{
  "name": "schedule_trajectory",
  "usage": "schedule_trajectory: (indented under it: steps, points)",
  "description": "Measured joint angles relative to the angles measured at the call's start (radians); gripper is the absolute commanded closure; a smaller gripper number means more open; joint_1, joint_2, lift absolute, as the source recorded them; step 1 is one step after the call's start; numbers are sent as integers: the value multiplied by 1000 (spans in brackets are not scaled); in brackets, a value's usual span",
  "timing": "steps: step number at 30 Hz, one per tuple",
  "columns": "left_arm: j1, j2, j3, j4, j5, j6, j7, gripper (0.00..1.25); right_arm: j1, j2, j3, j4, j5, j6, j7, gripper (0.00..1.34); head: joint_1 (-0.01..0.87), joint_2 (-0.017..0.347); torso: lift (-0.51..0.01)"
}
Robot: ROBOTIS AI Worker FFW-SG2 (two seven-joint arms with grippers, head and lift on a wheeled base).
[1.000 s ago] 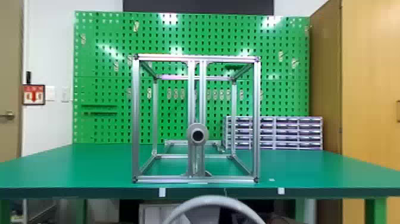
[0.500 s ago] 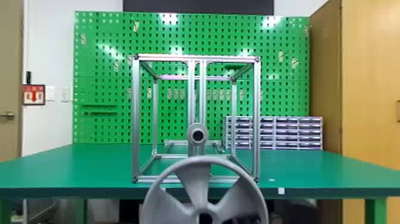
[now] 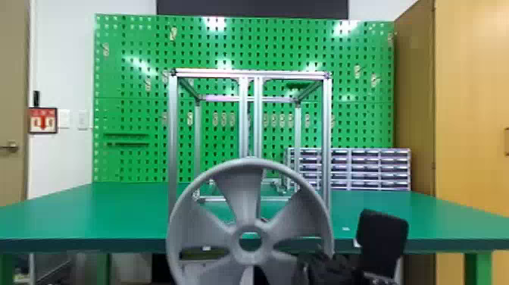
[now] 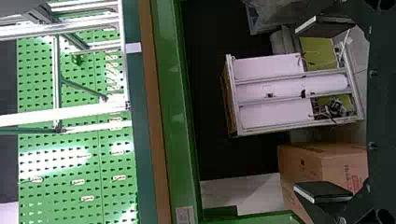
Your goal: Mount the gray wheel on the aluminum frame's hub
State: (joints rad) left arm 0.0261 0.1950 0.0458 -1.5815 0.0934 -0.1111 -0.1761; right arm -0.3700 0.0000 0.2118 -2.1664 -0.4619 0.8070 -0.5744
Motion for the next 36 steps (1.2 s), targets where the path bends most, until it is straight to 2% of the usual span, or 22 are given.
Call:
schedule_trajectory:
  steps: [17,25,36]
  points:
    - [-3,37,-23,0,5,18,1,122,-132,0,-73,-16,-75,79,-6,1088,-5,6,-499]
    - [-3,42,-25,0,5,21,1,122,-165,0,-110,23,-104,87,-6,1088,-5,6,-499]
    - [-3,46,-32,-2,6,24,1,122,-179,0,-111,35,-110,91,-6,1088,-5,6,-499]
